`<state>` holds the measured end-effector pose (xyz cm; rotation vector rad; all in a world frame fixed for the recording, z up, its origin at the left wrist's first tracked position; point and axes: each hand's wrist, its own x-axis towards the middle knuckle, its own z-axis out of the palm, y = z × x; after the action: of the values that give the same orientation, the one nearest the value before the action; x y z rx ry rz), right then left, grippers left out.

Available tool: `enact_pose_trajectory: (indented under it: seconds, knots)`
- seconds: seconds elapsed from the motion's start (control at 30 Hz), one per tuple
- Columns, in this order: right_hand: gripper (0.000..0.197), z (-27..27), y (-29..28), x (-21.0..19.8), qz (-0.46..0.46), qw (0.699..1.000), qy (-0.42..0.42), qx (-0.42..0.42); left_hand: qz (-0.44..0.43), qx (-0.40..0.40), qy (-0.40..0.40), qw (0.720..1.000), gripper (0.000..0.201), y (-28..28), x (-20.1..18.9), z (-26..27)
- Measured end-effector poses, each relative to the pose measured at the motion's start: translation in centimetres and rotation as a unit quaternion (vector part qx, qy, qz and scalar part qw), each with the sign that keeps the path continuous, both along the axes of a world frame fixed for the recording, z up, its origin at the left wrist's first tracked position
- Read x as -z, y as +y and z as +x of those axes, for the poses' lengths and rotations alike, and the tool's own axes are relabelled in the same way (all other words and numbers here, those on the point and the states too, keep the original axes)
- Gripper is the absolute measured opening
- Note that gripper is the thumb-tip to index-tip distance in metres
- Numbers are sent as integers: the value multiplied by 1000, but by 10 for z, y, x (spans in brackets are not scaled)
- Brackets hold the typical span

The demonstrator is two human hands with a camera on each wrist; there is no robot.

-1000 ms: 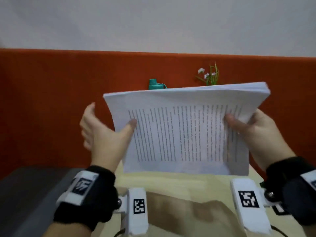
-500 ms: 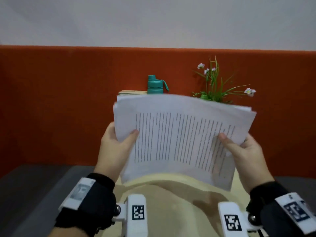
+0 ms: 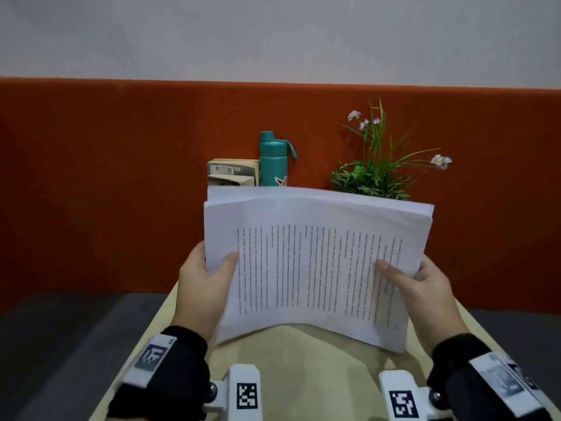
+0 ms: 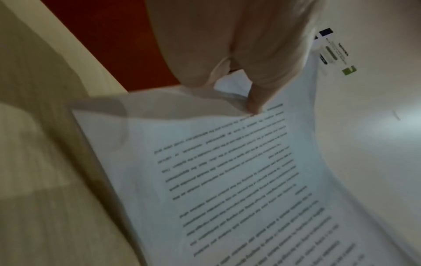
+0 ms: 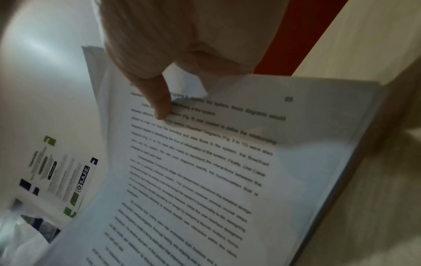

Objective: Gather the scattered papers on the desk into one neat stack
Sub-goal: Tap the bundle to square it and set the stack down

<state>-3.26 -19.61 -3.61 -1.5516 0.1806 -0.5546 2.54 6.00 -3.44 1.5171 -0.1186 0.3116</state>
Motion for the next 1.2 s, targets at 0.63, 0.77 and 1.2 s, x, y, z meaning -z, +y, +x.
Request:
enact_pose_trajectory:
  seconds: [0.63,0.77,1.2]
  knots:
    - [23,0,-5,-52,-181,983,-34,-7,593,55,-199,779,30,-64,-121,8]
    - [67,-3,-22,-69,-219,956,-34,191,369,40,-185,910,12,-41,-117,11]
    - [12,-11,49,-13,-55,995,-70,51,19,6,-7,1000,12,-25,-17,-25]
